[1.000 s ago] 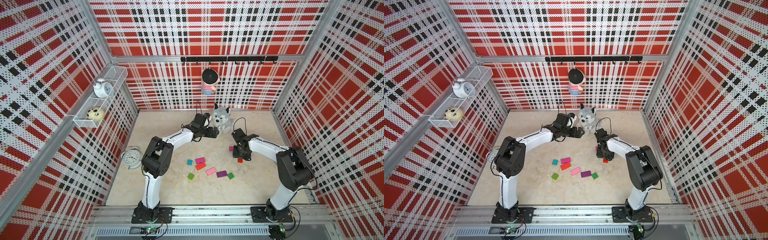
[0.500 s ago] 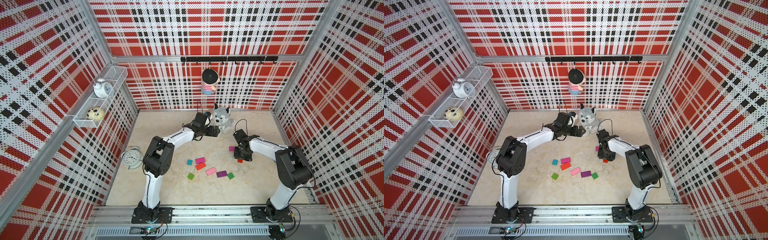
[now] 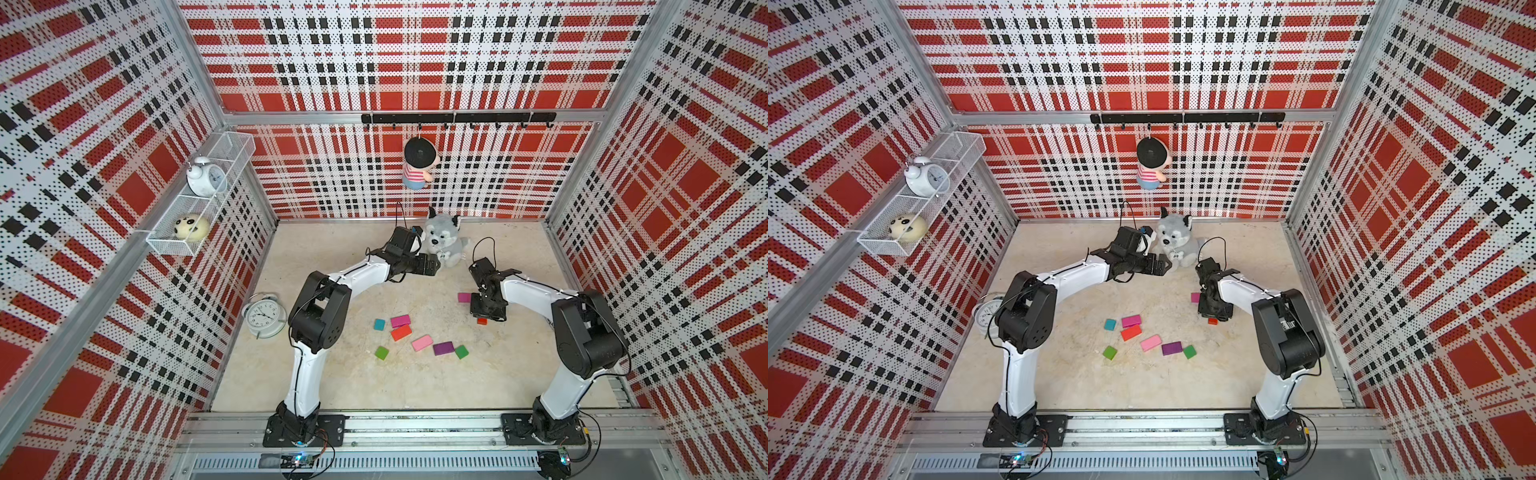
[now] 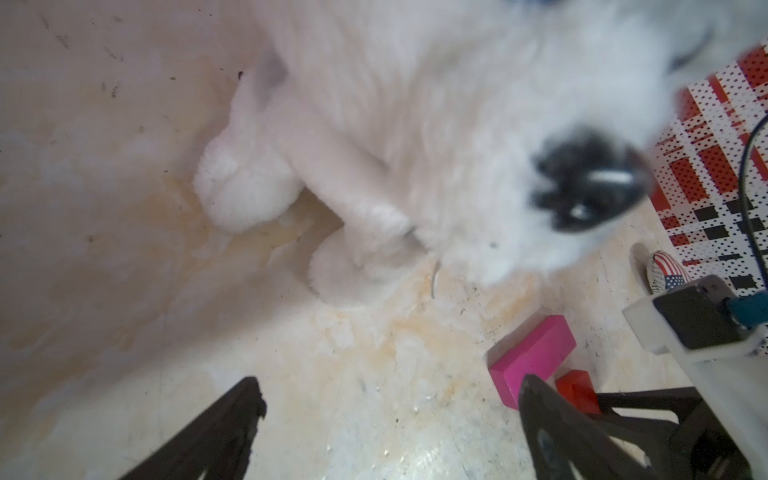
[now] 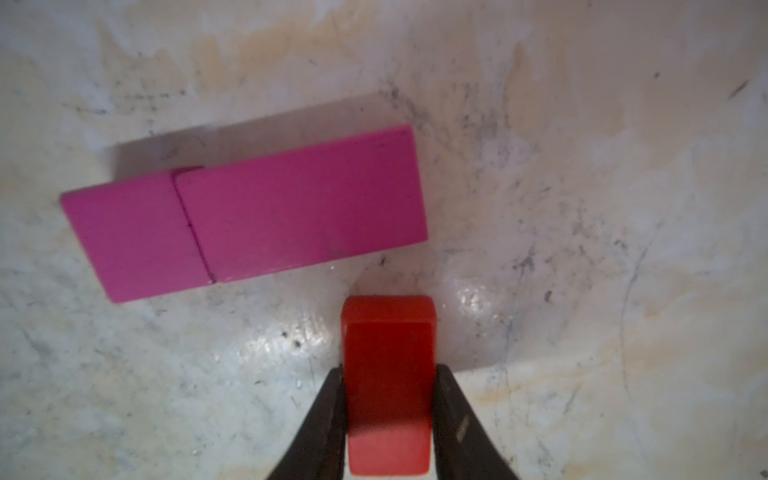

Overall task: Assemble the number 7 with building blocks
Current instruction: Assemble the building block at the center of the board.

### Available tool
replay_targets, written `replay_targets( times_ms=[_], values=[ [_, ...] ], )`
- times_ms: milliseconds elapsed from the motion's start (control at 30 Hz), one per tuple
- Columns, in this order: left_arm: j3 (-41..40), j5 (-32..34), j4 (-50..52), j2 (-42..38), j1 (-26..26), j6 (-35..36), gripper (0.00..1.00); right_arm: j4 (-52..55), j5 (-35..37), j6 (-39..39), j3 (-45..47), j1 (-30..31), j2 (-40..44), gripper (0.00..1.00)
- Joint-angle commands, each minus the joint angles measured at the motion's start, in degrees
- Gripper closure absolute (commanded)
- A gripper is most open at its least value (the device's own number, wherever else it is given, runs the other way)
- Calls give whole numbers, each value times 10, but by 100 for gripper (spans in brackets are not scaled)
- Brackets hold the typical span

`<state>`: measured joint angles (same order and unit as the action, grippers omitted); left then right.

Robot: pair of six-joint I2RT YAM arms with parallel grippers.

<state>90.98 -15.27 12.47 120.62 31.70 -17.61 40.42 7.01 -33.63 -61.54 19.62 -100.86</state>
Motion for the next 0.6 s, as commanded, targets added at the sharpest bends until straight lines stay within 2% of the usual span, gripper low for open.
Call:
replay_targets(
  times_ms=[0, 567],
  values=[
    [20, -8, -3, 12, 3, 2, 2, 5, 21, 36, -12, -8, -16, 69],
    [18, -6, -3, 14, 4, 0, 2, 6, 12, 76, -33, -14, -38, 69]
  ],
)
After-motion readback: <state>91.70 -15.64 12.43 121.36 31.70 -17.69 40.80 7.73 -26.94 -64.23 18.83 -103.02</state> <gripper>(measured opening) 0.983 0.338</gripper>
